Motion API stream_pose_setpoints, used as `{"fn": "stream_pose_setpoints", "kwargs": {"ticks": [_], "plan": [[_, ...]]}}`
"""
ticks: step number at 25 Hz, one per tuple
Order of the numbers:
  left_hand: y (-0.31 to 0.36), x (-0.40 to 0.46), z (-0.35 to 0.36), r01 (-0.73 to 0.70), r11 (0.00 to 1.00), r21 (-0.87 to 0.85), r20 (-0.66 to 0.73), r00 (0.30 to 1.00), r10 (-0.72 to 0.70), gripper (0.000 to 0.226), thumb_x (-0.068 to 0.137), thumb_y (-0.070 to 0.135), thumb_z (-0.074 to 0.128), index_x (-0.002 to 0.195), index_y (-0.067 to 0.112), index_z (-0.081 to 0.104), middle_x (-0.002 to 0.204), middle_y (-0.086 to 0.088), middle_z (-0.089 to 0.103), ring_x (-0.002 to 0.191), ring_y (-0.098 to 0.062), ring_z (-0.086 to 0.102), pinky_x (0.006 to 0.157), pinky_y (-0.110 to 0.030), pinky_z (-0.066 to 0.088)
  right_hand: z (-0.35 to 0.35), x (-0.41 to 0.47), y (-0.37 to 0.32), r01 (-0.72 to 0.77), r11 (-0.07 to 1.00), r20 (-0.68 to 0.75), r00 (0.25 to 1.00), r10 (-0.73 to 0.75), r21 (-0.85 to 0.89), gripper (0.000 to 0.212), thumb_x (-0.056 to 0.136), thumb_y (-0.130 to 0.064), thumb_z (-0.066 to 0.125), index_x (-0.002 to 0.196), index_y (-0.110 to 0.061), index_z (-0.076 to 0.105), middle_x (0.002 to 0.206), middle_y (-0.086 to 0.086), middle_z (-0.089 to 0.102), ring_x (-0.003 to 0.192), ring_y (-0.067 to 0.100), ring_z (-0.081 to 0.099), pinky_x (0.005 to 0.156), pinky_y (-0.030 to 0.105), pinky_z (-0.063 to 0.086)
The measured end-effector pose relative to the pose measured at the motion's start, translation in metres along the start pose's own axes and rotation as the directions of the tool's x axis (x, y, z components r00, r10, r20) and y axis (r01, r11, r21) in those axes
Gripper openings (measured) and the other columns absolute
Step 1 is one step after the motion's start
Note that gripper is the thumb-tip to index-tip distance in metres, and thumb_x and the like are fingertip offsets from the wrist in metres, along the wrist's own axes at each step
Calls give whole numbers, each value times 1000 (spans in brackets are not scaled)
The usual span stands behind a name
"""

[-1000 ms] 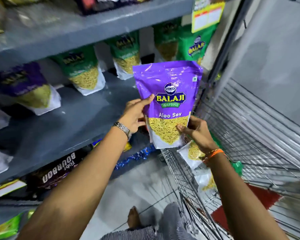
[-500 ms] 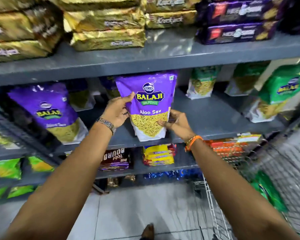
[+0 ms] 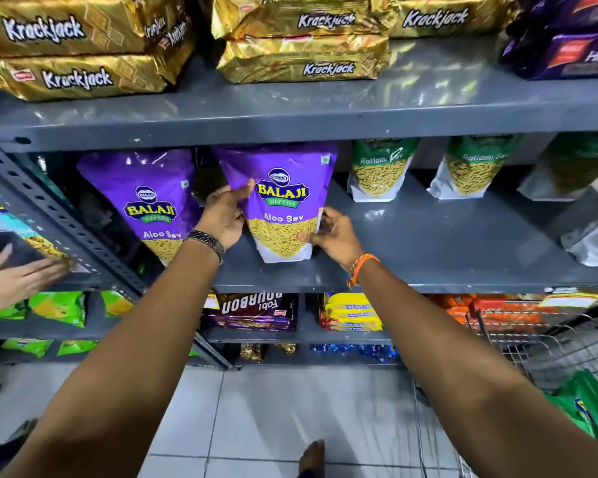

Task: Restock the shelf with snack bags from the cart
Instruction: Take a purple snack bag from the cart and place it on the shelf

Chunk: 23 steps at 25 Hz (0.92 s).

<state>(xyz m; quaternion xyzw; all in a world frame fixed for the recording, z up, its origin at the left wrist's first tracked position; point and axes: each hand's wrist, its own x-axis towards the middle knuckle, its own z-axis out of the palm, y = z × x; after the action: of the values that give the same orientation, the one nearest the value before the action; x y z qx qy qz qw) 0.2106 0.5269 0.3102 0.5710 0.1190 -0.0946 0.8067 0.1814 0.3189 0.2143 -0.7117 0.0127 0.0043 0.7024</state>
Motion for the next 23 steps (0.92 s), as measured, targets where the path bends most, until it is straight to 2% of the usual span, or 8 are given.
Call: {"fn": "stream_pose_setpoints", "kwargs": {"ticks": [4,7,11,14,16,19,21,23], "plan": [[-6,7,-7,-45,998,-45,-17,999,44,21,92,1,58,79,16,67,63,9,74,52,0,66,53,-15,52,10,9,10,-17,1000,-8,1000,17,3,57,69,2,84,119,-1,60,117,21,70,104,26,70,86,30,59],[-11,10,-9,-80,996,-41,-20,997,79,20,93,2,57,82,16,66,64,8,74,50,0,64,52,-15,52,13,12,17,-32,999,0,999,33,28,54,68,0,84,116,-7,61,117,18,71,108,28,69,94,38,57],[-14,9,-8,-127,989,-78,-35,992,124,28,91,-4,58,75,16,69,66,7,74,49,0,63,54,-15,52,13,9,15,-59,997,30,998,58,56,58,72,4,81,123,-4,55,114,12,69,99,11,69,82,18,56],[-21,4,-10,-223,973,-64,-125,969,214,24,83,-9,64,92,13,68,87,1,76,77,-6,69,78,-20,54,7,1,8,-79,990,18,997,77,120,72,71,11,78,135,-2,46,124,11,63,113,17,61,82,13,53],[-31,-10,-12,-313,949,-34,-198,933,300,41,80,-11,66,116,5,57,109,-14,66,95,-15,63,88,-22,52,-6,-7,6,-87,978,-49,994,98,189,79,73,15,74,142,-5,41,137,15,56,128,19,52,101,23,47],[-51,-42,-6,-444,893,77,-371,818,439,51,76,-3,70,119,9,44,109,-13,58,99,-18,58,94,-27,49,-34,-30,5,-71,942,-103,988,111,328,74,77,19,66,143,-6,42,141,16,52,139,27,45,115,48,38],[-68,-62,12,-501,851,154,-332,785,523,46,77,-3,69,115,12,46,101,-6,59,90,-9,59,89,-22,49,-61,-54,2,-39,910,-164,980,117,413,71,80,21,61,144,-2,41,145,18,50,139,27,45,110,42,46],[-83,-77,44,-511,845,159,-192,823,534,41,78,-2,67,110,17,50,99,-5,60,88,-5,60,88,-22,50,-91,-84,1,27,879,-263,958,114,476,68,82,23,58,144,1,40,147,21,48,138,28,46,97,26,55]]}}
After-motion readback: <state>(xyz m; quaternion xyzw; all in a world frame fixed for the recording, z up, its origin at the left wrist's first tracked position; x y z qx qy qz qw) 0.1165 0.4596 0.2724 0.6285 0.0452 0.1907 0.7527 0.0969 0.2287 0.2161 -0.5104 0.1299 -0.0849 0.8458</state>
